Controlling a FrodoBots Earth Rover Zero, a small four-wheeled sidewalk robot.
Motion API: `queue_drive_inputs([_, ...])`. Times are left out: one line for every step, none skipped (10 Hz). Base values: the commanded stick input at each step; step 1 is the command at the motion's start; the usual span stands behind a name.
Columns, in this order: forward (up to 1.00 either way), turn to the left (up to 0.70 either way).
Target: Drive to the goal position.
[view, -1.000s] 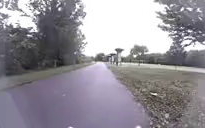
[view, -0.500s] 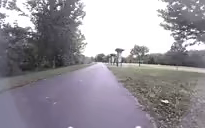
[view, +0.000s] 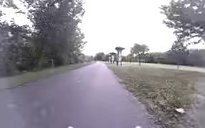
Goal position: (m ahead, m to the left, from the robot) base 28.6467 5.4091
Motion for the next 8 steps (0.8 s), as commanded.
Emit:
queue_drive_inputs([0.7, 0.0])
queue_drive_inputs([0.7, 0.0])
queue_drive_inputs([0.7, 0.0])
queue_drive_inputs([0.7, 0.0])
queue_drive_inputs([0.7, 0.0])
queue_drive_inputs([0.7, 0.0])
queue_drive_inputs([0.7, 0.0])
queue_drive_inputs([0.7, 0.0])
